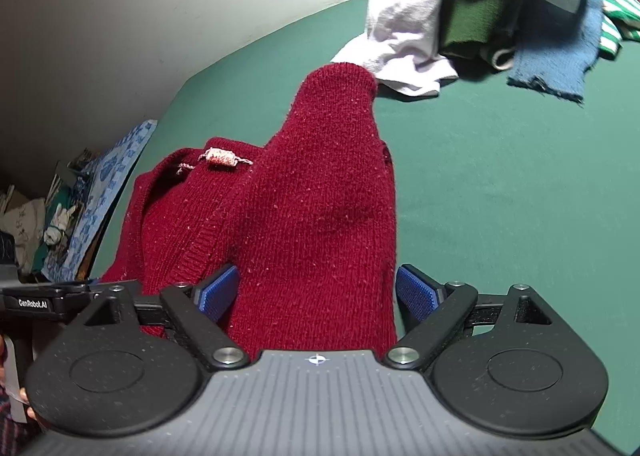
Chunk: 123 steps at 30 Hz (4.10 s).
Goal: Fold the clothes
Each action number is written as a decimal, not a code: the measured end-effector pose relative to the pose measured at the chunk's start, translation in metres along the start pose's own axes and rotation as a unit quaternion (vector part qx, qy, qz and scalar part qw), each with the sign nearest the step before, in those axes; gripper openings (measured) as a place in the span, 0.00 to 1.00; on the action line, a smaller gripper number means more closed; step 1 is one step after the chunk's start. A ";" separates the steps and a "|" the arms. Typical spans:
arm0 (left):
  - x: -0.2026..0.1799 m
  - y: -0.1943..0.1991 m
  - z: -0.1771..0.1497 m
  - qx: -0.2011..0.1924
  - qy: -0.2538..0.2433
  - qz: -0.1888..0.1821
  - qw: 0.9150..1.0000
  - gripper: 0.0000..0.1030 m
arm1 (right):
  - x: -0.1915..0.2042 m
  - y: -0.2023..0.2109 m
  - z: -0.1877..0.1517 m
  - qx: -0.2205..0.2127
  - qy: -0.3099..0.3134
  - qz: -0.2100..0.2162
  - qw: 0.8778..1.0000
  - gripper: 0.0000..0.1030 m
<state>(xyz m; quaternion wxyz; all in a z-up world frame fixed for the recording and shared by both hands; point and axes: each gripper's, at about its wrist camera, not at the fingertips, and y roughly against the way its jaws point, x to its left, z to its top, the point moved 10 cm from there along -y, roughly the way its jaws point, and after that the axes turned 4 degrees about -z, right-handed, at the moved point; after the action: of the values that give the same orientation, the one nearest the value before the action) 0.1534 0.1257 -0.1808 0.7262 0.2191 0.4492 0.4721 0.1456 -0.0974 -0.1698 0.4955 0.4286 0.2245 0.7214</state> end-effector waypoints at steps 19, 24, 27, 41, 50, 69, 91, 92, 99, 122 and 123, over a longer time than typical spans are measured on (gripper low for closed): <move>-0.019 -0.001 -0.001 -0.034 0.003 -0.013 0.999 0.77 | 0.009 -0.005 0.000 -0.006 0.023 -0.012 1.000 0.74; -0.020 0.005 0.000 -0.040 0.013 -0.018 0.999 0.63 | 0.012 0.002 -0.001 -0.013 0.010 -0.009 1.000 0.53; -0.021 0.005 -0.001 -0.045 0.021 -0.019 0.999 0.61 | 0.013 0.003 -0.001 -0.016 0.005 -0.008 1.000 0.51; -0.016 -0.005 0.001 -0.033 0.018 -0.023 0.999 0.87 | 0.008 -0.006 0.001 -0.012 -0.006 0.010 1.000 0.76; -0.022 -0.007 0.001 -0.026 0.018 -0.019 0.999 0.78 | 0.018 -0.001 0.000 -0.005 0.000 0.009 1.000 0.55; -0.015 -0.002 0.006 -0.008 0.036 -0.030 0.999 0.70 | 0.014 -0.004 0.003 0.013 -0.008 -0.009 1.000 0.72; -0.005 -0.011 0.021 0.014 0.068 -0.060 0.996 0.86 | 0.006 0.001 0.017 0.045 -0.054 0.027 0.997 0.75; -0.005 -0.012 0.021 0.014 0.065 -0.056 0.996 0.86 | 0.005 0.001 0.017 0.046 -0.056 0.027 0.997 0.75; -0.008 -0.015 0.023 0.014 0.054 -0.032 0.998 0.86 | 0.010 -0.006 0.017 0.052 -0.033 0.026 0.998 0.71; -0.028 -0.009 0.020 -0.035 0.021 0.070 0.997 0.61 | 0.035 -0.008 0.022 0.040 0.103 -0.077 0.991 0.59; -0.028 -0.009 0.020 -0.036 0.022 0.070 0.997 0.60 | 0.036 -0.008 0.022 0.040 0.105 -0.078 0.991 0.59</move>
<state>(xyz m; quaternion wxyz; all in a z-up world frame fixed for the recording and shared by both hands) 0.1705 0.0992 -0.1652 0.6884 0.2131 0.4312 0.5429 0.1632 -0.0637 -0.1501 0.5062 0.3513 0.3370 0.7119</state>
